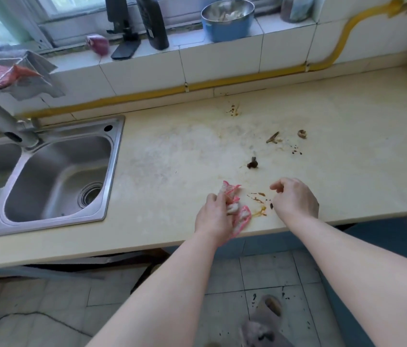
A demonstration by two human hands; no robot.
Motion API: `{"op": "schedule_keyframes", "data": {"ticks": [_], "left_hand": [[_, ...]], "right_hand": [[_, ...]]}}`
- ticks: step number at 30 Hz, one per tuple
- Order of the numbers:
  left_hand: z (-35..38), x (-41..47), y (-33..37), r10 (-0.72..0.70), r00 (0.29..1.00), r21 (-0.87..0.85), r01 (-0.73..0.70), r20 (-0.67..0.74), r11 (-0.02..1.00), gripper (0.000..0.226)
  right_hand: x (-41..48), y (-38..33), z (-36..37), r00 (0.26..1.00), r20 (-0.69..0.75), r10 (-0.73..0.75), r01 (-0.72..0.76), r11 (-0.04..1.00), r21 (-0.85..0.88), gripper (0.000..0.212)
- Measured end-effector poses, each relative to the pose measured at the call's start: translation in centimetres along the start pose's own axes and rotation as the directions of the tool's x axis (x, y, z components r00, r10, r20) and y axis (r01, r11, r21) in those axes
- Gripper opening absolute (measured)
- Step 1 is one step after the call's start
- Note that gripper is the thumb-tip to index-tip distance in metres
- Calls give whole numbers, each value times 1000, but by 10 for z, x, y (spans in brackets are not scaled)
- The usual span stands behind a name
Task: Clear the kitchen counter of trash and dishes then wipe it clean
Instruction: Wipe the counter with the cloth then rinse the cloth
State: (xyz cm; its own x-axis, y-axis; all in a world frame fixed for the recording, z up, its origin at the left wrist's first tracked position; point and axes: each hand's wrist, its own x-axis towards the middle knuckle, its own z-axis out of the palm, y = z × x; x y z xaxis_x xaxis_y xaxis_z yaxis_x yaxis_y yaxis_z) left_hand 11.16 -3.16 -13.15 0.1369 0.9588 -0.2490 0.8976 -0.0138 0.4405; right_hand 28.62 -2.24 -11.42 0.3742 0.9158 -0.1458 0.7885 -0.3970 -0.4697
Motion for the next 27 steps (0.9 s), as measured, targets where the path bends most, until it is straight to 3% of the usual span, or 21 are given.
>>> {"op": "schedule_keyframes", "data": {"ticks": [5, 9, 12, 14, 15, 18, 19, 20, 22, 23, 24, 26, 27], "left_hand": [[20, 24, 65, 148, 987, 57, -152, 69, 987, 60], [40, 40, 106, 264, 956, -16, -264, 128, 964, 66], [40, 55, 119, 274, 945, -94, -261, 177, 961, 43], [27, 65, 116, 237, 930, -319, -142, 281, 937, 17], [17, 70, 111, 209, 908, -480, -10, 362, 877, 9], [-20, 85, 78, 89, 865, -677, 318, 494, 664, 18], [-32, 91, 66, 3, 882, -655, 348, 471, 670, 21], [-40, 95, 54, -120, 915, -567, 337, 384, 752, 20], [-45, 95, 35, -320, 947, -197, 318, 24, 927, 30], [-43, 89, 29, -274, 951, -57, 268, -140, 962, 41], [-36, 81, 26, -138, 973, 38, 147, -185, 988, 48], [-12, 67, 25, 149, 989, 195, -151, 23, 969, 57], [-1, 64, 23, 182, 974, 252, -211, 135, 944, 60]], "right_hand": [[18, 24, -17, 997, -61, 44, -42, 999, 31, 34], [31, 40, -29, 988, -135, 77, -69, 996, 63, 26], [43, 53, -40, 980, -173, 100, -86, 993, 86, 28], [49, 57, -46, 975, -197, 107, -86, 990, 112, 31], [53, 58, -49, 973, -202, 112, -90, 989, 115, 32], [64, 60, -51, 983, -115, 142, -134, 988, 81, 33], [67, 60, -51, 987, -64, 150, -147, 988, 51, 33], [68, 59, -49, 987, -21, 159, -159, 987, 22, 33], [70, 57, -43, 985, 29, 169, -169, 986, 1, 31], [71, 53, -39, 986, 41, 160, -160, 987, 3, 29], [70, 51, -35, 988, 43, 150, -150, 989, 5, 27], [72, 44, -29, 992, 46, 114, -114, 993, -3, 25], [73, 41, -27, 994, 42, 97, -97, 995, -3, 25]]}}
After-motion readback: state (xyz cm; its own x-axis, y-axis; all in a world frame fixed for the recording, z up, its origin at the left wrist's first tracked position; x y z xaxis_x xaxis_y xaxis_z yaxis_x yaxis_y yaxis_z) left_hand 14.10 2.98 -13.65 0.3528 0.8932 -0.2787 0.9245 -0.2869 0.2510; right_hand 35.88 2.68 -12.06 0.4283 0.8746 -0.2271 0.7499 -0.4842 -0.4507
